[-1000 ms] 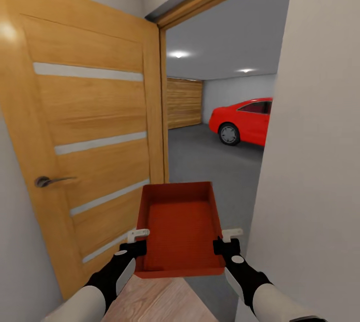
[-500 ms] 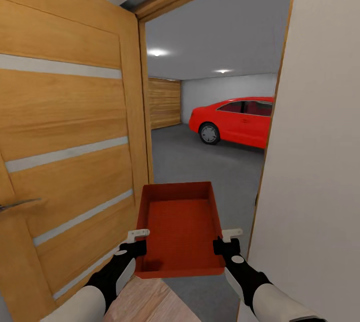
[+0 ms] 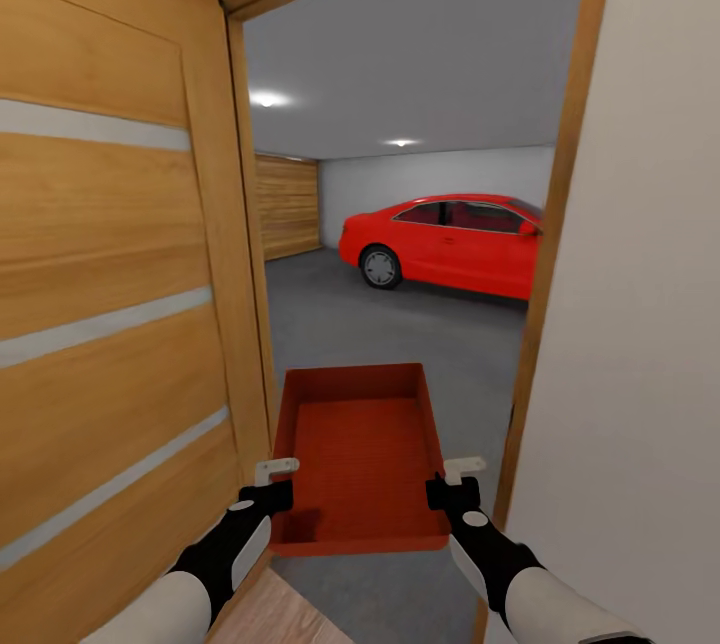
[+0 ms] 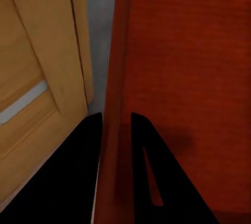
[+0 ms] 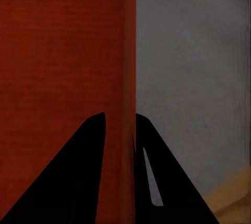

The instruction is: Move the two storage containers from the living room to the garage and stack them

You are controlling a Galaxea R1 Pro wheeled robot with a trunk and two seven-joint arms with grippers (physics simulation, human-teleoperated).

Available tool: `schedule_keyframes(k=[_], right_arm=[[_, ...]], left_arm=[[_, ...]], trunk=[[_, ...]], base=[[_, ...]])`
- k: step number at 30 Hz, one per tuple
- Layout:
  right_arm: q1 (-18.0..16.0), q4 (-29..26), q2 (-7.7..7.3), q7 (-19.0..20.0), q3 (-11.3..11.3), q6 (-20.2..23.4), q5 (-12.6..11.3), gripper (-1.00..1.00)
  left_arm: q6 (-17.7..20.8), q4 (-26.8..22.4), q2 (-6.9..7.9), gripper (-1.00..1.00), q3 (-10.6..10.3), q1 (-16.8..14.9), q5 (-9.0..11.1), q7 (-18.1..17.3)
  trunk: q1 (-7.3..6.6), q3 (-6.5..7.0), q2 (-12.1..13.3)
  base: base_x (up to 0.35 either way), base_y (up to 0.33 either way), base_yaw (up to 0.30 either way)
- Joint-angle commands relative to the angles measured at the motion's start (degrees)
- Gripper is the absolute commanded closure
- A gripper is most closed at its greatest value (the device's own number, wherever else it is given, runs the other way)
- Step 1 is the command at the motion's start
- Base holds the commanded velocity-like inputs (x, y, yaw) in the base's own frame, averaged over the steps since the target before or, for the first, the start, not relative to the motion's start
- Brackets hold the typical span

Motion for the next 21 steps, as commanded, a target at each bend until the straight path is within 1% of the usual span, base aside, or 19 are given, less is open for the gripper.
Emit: schedule_keyframes(k=[1, 5, 7, 19, 21], right_arm=[[-0.11, 0.13, 0.0, 0.52, -0.82, 0.07, -3.0, 1.0], [-0.11, 0.13, 0.0, 0.52, -0.82, 0.07, -3.0, 1.0], [-0.12, 0.13, -0.01, 0.52, -0.82, 0.07, -3.0, 1.0], [-0.1, 0.13, -0.04, 0.53, -0.82, 0.07, -3.0, 1.0], [-0.11, 0.13, -0.05, 0.52, -0.82, 0.07, -3.0, 1.0]], left_arm=[[-2.52, -0.31, 0.43, 1.0, 1.63, -0.01, -0.64, 5.38], [-2.52, -0.31, 0.45, 1.0, 1.63, -0.01, -0.62, 5.38], [-2.52, -0.31, 0.45, 1.0, 1.63, -0.01, -0.63, 5.38], [-2.52, -0.31, 0.45, 1.0, 1.63, -0.01, -0.67, 5.38], [-2.52, -0.31, 0.45, 1.0, 1.63, -0.01, -0.68, 5.38]], trunk=[[0.04, -0.09, -0.07], [0.04, -0.09, -0.07], [0.04, -0.09, -0.07], [0.04, -0.09, -0.07], [0.04, -0.09, -0.07]], base=[[0.286, 0.205, -0.281], [0.286, 0.205, -0.272], [0.286, 0.205, -0.135], [0.286, 0.205, -0.017], [0.264, 0.195, -0.206]])
